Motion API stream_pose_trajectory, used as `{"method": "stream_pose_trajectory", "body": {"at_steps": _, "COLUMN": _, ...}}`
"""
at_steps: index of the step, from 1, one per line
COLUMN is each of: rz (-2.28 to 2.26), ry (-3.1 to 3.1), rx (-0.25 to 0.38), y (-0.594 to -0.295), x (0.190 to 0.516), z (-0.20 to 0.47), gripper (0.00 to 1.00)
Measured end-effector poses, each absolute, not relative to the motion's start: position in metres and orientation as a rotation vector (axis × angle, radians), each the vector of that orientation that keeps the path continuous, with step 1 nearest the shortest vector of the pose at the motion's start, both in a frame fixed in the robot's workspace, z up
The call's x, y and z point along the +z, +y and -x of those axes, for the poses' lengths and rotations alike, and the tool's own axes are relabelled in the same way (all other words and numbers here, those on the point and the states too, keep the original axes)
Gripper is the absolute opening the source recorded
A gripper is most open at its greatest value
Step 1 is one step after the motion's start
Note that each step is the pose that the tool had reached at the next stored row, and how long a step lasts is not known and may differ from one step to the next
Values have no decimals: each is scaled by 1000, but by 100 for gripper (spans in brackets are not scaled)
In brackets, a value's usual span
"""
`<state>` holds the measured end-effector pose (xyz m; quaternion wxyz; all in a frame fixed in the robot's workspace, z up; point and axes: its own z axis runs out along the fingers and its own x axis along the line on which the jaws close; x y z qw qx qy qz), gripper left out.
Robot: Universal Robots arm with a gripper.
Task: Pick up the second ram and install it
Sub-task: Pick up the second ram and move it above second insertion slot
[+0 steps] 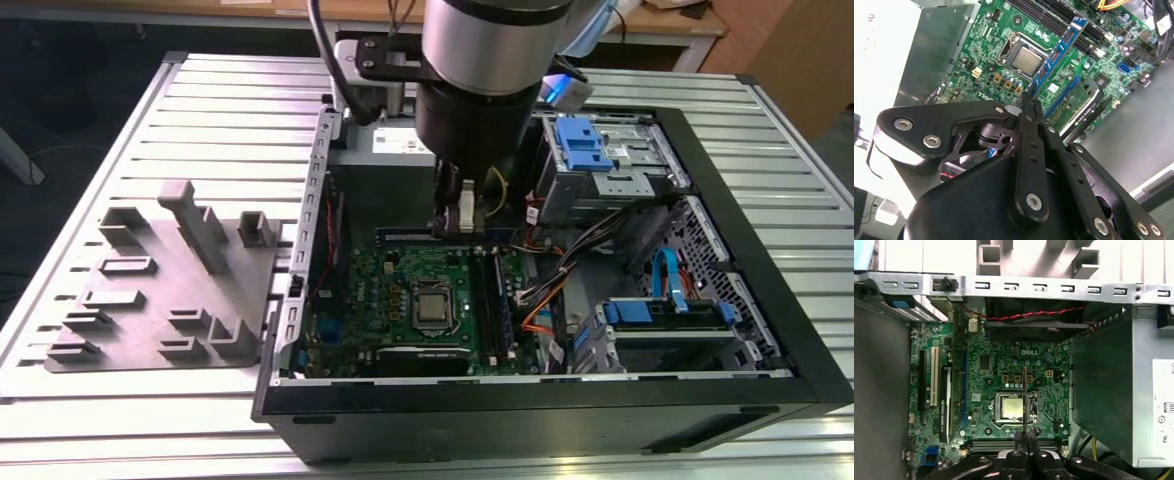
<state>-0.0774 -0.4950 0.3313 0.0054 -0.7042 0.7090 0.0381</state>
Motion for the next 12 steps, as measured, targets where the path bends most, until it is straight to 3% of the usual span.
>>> {"method": "stream_pose_trajectory", "body": {"at_steps": 12, "rz": 2205, "ry": 2220, "rx": 119, "y": -495, "x": 315, "z": 77, "gripper": 8}}
